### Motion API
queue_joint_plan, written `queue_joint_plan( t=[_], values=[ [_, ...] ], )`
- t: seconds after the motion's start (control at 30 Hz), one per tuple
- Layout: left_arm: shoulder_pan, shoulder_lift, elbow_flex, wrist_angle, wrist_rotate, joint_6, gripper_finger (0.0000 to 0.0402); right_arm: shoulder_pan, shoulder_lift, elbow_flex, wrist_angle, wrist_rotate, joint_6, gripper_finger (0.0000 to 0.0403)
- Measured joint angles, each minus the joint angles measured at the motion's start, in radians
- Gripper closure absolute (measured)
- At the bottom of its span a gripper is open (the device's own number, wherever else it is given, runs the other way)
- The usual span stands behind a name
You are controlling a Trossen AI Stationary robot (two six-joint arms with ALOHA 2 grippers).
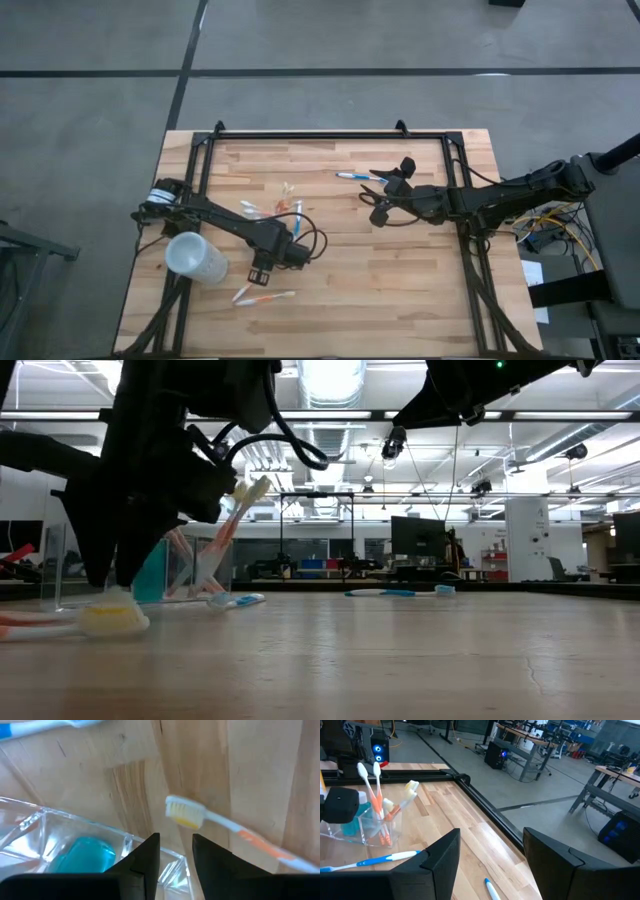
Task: Pick & Place toothbrushing station
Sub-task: Put the orange toothbrush into the transparent organizer
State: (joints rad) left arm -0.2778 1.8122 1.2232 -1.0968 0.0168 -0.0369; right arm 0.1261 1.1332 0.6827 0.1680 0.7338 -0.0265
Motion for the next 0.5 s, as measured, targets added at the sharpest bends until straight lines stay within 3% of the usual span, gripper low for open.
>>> queue_joint_plan(
  t=[0.37,0.5],
  values=[
    [0.000,0.000,0.000,-0.092,-0.105,-0.003,0.0282,0.000,0.000,0.000,0.000,0.000,0.000,0.0193],
    [0.001,0.000,0.000,-0.096,-0.100,-0.025,0.0282,0.000,0.000,0.000,0.000,0.000,0.000,0.0193]
  ],
)
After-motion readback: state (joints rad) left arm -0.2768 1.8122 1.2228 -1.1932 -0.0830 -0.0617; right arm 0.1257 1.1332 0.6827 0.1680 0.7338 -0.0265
